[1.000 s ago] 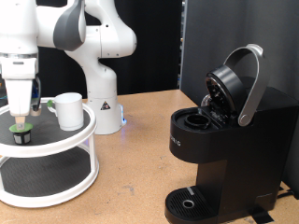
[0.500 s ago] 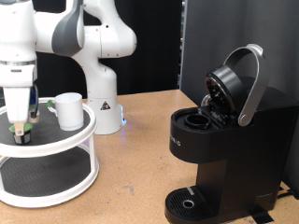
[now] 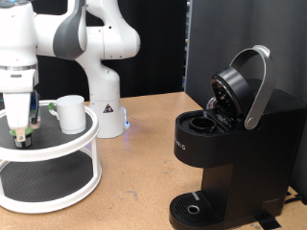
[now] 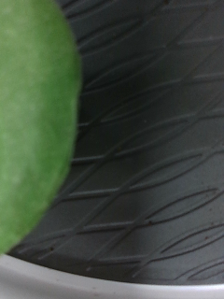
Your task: Make a cup of coffee with the keurig machine
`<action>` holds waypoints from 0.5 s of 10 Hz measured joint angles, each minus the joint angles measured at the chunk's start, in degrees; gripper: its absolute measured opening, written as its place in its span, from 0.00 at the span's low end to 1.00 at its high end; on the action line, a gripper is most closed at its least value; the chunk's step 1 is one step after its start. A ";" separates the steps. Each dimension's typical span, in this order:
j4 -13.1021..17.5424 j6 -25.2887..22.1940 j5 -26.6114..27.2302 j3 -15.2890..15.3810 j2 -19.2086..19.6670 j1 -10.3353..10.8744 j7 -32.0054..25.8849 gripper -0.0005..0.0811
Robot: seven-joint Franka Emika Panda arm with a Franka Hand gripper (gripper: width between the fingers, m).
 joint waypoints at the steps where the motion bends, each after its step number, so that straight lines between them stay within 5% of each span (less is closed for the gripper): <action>1: 0.09 0.00 0.36 0.00 0.23 0.05 -0.01 0.96; 2: 0.18 0.00 0.74 0.00 0.38 0.14 -0.02 0.73; 3: 0.27 0.00 1.07 0.00 0.45 0.21 -0.04 0.73; 4: 0.36 -0.08 1.39 0.00 0.47 0.27 -0.07 0.57; 5: 0.60 -0.63 1.79 0.01 0.47 0.42 -0.07 0.57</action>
